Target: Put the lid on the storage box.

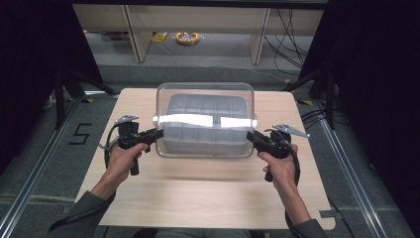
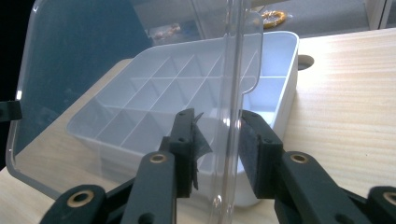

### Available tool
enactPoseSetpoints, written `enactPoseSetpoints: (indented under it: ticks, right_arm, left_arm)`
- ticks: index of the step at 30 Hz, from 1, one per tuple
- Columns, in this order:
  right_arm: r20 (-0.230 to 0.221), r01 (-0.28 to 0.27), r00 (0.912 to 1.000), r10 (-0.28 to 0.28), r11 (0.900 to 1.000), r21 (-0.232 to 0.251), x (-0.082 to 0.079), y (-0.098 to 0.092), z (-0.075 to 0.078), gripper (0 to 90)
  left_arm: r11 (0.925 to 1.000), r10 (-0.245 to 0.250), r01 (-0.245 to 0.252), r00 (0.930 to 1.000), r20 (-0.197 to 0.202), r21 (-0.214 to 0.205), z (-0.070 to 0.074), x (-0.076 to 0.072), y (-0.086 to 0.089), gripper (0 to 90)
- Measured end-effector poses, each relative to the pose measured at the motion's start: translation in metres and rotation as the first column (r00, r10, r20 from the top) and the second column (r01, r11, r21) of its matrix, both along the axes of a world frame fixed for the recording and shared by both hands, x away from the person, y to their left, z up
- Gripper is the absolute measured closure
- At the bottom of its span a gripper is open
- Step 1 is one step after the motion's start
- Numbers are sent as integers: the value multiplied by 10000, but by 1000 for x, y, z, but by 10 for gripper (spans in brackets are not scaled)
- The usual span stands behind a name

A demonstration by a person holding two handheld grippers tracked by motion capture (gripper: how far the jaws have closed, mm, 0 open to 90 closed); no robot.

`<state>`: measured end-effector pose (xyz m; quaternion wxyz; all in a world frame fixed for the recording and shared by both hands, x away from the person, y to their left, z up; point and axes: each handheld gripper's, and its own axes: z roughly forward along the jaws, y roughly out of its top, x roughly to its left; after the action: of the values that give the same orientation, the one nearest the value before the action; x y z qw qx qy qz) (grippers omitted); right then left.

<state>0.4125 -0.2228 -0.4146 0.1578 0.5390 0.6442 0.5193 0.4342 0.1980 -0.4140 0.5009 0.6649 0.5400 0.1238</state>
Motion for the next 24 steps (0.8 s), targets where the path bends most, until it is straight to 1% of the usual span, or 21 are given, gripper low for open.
enactPoseSetpoints:
  ticks: [1, 2, 4, 5, 7, 8, 9, 10, 11, 12, 13, 14, 15, 16, 17, 19, 20, 21, 22, 23, 24]
  right_arm:
    - [25, -74, 10000, 74, 9997, -222, 3, -2, 0, 686]
    - [241, -64, 9997, 68, 9999, -154, 6, -1, -1, 685]
    - [74, 70, 9999, -69, 10000, -48, 10, 1, 1, 683]
    - [147, 50, 9999, -50, 10000, -52, 13, 1, 1, 681]
    - [58, 168, 9998, -168, 9998, -76, 19, 1, 1, 679]
    - [97, 186, 9998, -185, 9998, -112, 21, 1, 1, 677]
    - [-18, 159, 9999, -159, 9998, -78, 23, 1, 3, 675]
    - [-152, 363, 9992, -361, 9992, 146, 24, 3, 3, 674]
    - [-284, 396, 9988, -388, 9988, 278, 25, 3, 5, 673]
    - [-183, 488, 9986, -487, 9988, 78, 29, 3, 5, 672]
    - [-107, 434, 9990, -433, 9990, 117, 31, 2, 6, 672]
    - [44, 366, 9993, -366, 9993, 15, 35, 1, 6, 672]
    - [-162, 590, 9981, -588, 9982, 118, 36, 2, 6, 671]
    - [-107, 570, 9983, -569, 9984, 52, 38, 1, 6, 671]
    - [-312, 654, 9974, -648, 9977, 201, 39, 3, 7, 670]
    - [-215, 755, 9969, -755, 9971, -24, 45, 3, 5, 670]
    - [-236, 762, 9968, -762, 9971, -18, 47, 3, 4, 669]
    - [-178, 637, 9978, -638, 9979, -84, 49, 2, 3, 669]
    - [-396, 791, 9961, -787, 9968, 103, 50, 5, 2, 668]
    - [-502, 824, 9954, -818, 9965, 103, 51, 5, 1, 667]
    - [-218, 743, 9970, -747, 9971, -192, 55, 4, -2, 665]
  left_arm:
    - [10000, 7, -7, 10000, -23, 24, 1, 2, 0, 651]
    - [10000, 66, -66, 10000, -12, 18, 2, 5, 0, 651]
    - [9999, 153, -153, 9999, -23, -8, 3, 10, -1, 649]
    - [9999, 113, -112, 9999, -74, 44, 4, 12, -1, 647]
    - [9998, 213, -214, 9997, -148, -58, 5, 18, -2, 647]
    - [9996, 252, -254, 9996, -162, -137, 6, 21, -2, 647]
    - [9994, 269, -273, 9995, -192, -191, 6, 24, -3, 646]
    - [9994, 274, -278, 9994, -204, -202, 7, 27, -4, 646]
    - [9993, 314, -318, 9993, -218, -176, 8, 30, -5, 645]
    - [9993, 335, -338, 9992, -219, -171, 8, 32, -6, 643]
    - [9993, 323, -328, 9991, -257, -181, 8, 35, -7, 643]
    - [9990, 392, -397, 9989, -270, -197, 8, 38, -8, 642]
    - [9991, 384, -389, 9988, -292, -190, 8, 40, -8, 642]
    - [9989, 414, -421, 9986, -322, -204, 8, 43, -9, 642]
    - [9985, 491, -499, 9982, -346, -224, 8, 47, -10, 642]
    - [9983, 555, -562, 9977, -402, -166, 8, 52, -10, 641]
    - [9983, 565, -571, 9975, -414, -152, 7, 54, -10, 640]
    - [9978, 634, -642, 9970, -446, -162, 6, 57, -11, 639]
    - [9976, 665, -675, 9965, -501, -174, 5, 59, -11, 638]
    - [9974, 697, -705, 9960, -554, -135, 4, 61, -11, 636]
    - [9972, 724, -734, 9957, -584, -151, 2, 63, -11, 634]
